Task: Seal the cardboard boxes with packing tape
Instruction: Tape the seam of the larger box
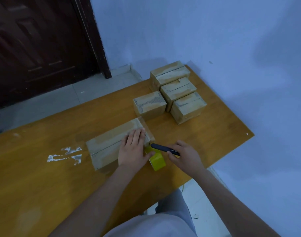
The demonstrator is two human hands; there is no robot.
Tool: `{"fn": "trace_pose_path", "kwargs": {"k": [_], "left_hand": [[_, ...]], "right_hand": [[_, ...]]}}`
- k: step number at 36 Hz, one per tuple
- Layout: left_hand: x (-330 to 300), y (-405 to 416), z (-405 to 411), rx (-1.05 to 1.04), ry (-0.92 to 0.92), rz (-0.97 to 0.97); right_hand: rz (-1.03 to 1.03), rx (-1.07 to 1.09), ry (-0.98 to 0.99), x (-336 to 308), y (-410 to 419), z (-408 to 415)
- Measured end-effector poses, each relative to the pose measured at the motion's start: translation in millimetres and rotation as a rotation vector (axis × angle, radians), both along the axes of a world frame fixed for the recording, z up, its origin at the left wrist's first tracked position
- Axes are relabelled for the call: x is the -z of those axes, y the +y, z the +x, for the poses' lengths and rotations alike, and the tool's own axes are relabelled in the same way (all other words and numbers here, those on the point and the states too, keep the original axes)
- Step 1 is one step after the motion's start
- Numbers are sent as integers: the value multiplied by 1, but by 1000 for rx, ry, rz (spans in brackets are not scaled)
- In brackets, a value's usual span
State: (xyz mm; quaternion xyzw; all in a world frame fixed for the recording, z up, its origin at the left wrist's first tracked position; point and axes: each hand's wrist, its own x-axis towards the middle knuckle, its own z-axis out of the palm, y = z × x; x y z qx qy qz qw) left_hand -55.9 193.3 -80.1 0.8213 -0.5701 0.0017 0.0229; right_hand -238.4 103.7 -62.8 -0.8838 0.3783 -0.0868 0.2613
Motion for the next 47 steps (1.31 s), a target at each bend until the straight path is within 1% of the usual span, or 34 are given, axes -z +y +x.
{"fn": "trace_pose_path", "kwargs": {"k": [3,9,13,16,18,21,22,23,25,27,28,30,33,38,42,47], "left_hand": [[0,0,-1,27,14,34],[-1,1,-1,10,-3,19],[5,0,1,1,-56,-54],[8,1,2,6,-79,-104],[8,0,1,5,-84,-89],[8,1,1,3,-84,-54],[8,1,1,3,-91,-66],[9,1,1,7,-103,-82],[12,0,2,20,-130,-126],[14,0,3,32,-141,-157],[15,0,3,35,-145,-163],[15,0,3,40,-148,-165],[16,0,2,41,-139,-179],[18,1,4,31,-135,-215],[12,0,4,5,-45,-237],[13,-5,4,-35,-37,-266]], "right_hand": [[6,56,-4,3,-4,0],[26,225,-9,21,-15,0],[63,321,67,41,-21,0],[119,383,159,59,-23,3],[142,406,232,68,-25,7],[86,418,315,77,-25,11],[75,423,285,79,-23,13],[85,416,210,76,-21,17],[184,368,-36,67,-15,27],[398,316,-251,56,-8,37],[508,278,-315,52,-5,41],[657,221,-386,49,1,45],[741,188,-420,44,4,46],[732,146,-370,45,1,47],[745,157,-346,46,3,47],[727,192,-324,44,6,50]]}}
